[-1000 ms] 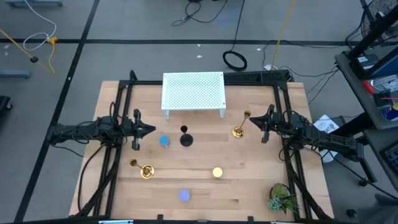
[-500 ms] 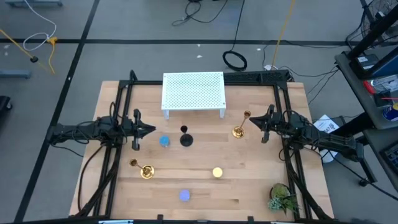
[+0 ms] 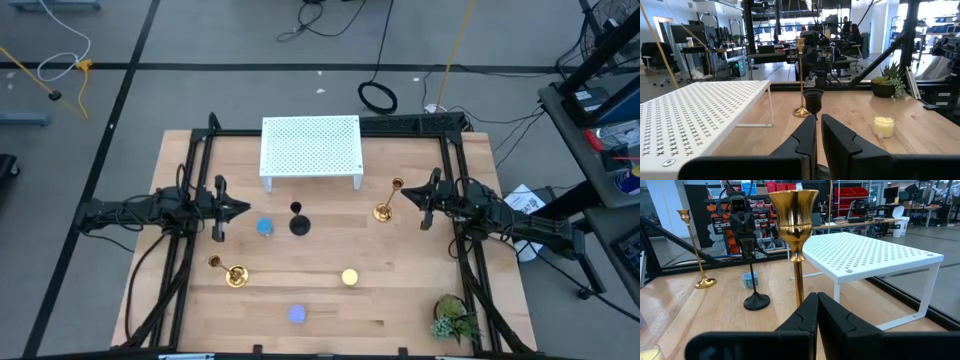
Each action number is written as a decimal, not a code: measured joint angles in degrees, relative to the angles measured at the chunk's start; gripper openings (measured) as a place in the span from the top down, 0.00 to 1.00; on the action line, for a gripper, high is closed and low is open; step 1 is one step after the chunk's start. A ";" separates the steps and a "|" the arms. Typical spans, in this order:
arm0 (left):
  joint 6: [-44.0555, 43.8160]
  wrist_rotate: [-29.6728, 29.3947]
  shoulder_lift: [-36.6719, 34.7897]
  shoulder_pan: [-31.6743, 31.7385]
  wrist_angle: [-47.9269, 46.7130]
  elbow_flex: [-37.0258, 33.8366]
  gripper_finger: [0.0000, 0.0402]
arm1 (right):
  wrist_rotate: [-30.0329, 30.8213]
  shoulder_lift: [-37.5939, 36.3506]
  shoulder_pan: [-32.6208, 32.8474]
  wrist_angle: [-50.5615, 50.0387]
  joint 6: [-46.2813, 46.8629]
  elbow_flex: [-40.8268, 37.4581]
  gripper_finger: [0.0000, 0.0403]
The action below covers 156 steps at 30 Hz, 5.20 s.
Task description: Pick & Place candle stick holders
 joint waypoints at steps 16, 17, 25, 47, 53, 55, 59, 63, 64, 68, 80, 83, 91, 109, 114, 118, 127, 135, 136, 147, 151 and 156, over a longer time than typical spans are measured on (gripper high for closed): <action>0.00 0.00 0.02 0.00 0.00 0.00 0.91 | 0.01 -0.02 0.01 0.00 0.00 0.02 0.99; 0.02 0.00 0.00 0.00 0.00 0.00 0.91 | -0.01 0.00 0.00 0.00 0.01 0.01 0.99; -0.01 0.00 0.02 -0.02 0.00 0.00 0.91 | 0.01 -0.02 -0.01 0.00 0.00 0.00 0.99; 0.00 0.00 0.01 -0.01 -0.01 0.00 0.91 | 0.00 -0.01 0.02 0.00 0.02 0.00 0.99; 0.02 0.02 0.02 0.00 -0.02 0.00 0.91 | -0.01 -0.01 0.02 0.01 0.02 0.02 0.99; 0.02 0.00 0.00 0.00 0.00 0.00 0.91 | 0.02 -0.02 0.00 0.01 0.02 0.00 0.99; 0.02 0.01 0.02 -0.01 -0.01 0.00 0.91 | -0.01 0.00 0.01 0.00 0.02 0.00 0.99; -0.01 0.00 0.00 0.00 0.00 0.00 0.91 | 0.00 0.00 0.01 0.00 0.01 0.01 0.99; 0.01 0.00 0.00 -0.02 0.00 0.00 0.91 | -0.01 -0.02 0.01 0.00 0.00 0.02 0.99; 0.02 0.00 0.01 0.00 -0.01 0.00 0.91 | 0.00 0.00 0.01 0.01 0.02 0.02 0.99; 0.02 0.00 0.01 -0.02 -0.01 0.00 0.91 | 0.02 0.00 -0.01 0.00 0.02 0.00 0.99; 0.02 0.00 0.00 -0.02 0.00 0.00 0.91 | 0.01 -0.02 0.00 0.00 0.00 0.02 0.99; 0.01 0.00 0.01 -0.01 -0.01 0.00 0.91 | 0.02 -0.01 0.01 0.01 0.01 0.01 0.99; -4.69 0.00 0.02 0.00 -0.47 0.00 0.91 | 0.00 -0.01 -0.01 0.01 0.01 0.01 0.99; -2.30 0.04 0.02 0.00 -1.60 0.02 0.91 | 0.02 -0.02 -0.01 0.00 0.02 0.02 0.99; -0.66 0.15 0.02 0.02 -1.71 0.02 0.91 | 0.00 0.00 -0.01 0.00 0.02 0.01 0.99; -5.90 -0.20 0.37 0.07 -2.63 0.11 0.91 | 0.04 0.00 0.02 0.56 0.03 0.02 0.99; -5.55 -2.40 2.14 0.07 -2.47 0.11 0.90 | 0.08 0.00 0.02 10.02 1.39 0.00 0.99; -5.91 -2.40 2.48 0.07 -2.47 0.11 0.89 | 0.08 0.00 0.02 11.78 0.94 0.00 0.99; -0.58 -2.49 6.52 0.07 -2.47 0.09 0.66 | -0.12 -0.01 0.02 19.31 -5.85 -0.02 0.97; -0.21 -2.54 6.45 0.07 -1.54 0.02 0.64 | -0.18 0.00 0.02 15.73 -2.68 -0.02 0.88; -0.20 -2.01 6.45 0.07 -0.20 -0.11 0.63 | -0.20 0.00 0.02 9.51 2.46 0.00 0.70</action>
